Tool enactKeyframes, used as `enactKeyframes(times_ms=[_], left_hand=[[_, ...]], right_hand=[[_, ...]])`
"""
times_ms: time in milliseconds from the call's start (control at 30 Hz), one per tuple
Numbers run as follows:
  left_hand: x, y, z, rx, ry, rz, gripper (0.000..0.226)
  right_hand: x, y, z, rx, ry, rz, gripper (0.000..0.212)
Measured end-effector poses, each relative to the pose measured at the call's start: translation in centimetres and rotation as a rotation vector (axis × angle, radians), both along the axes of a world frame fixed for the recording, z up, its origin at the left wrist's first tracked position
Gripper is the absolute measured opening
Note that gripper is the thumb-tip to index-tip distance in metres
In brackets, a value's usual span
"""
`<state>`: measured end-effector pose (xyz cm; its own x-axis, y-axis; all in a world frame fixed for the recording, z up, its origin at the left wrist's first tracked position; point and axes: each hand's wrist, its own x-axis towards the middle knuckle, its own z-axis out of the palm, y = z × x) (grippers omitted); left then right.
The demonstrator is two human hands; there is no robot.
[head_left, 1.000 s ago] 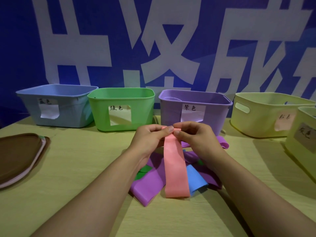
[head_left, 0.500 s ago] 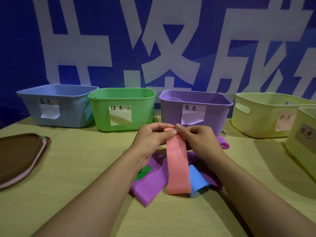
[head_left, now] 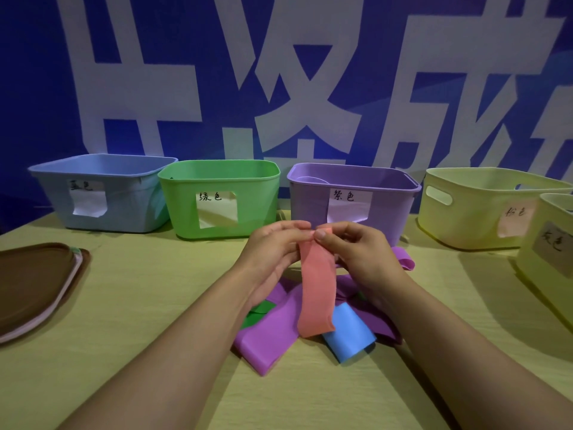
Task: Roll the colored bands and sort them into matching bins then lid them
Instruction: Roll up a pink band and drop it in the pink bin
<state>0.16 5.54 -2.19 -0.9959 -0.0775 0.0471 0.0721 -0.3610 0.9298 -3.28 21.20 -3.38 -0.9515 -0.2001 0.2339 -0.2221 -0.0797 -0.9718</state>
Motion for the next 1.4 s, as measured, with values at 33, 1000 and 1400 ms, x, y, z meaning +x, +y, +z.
enactKeyframes(times_ms=[33, 1000, 1400], left_hand=[[0.1, 0.1, 0.1, 0.020, -0.021, 0.002, 0.009], [0.0, -0.1, -0.6, -0.108, 0.031, 0.029, 0.016], [0.4, -0.2, 0.0, -0.043, 0.024, 0.005, 0.025]], right_hand=[[0.0, 0.0, 0.0, -0.004, 0.005, 0.001, 0.015], [0.7, 0.0, 0.7, 0.126, -0.095, -0.086, 0.047], [0.0, 0.2, 0.1, -0.038, -0.067, 0.048, 0.021]])
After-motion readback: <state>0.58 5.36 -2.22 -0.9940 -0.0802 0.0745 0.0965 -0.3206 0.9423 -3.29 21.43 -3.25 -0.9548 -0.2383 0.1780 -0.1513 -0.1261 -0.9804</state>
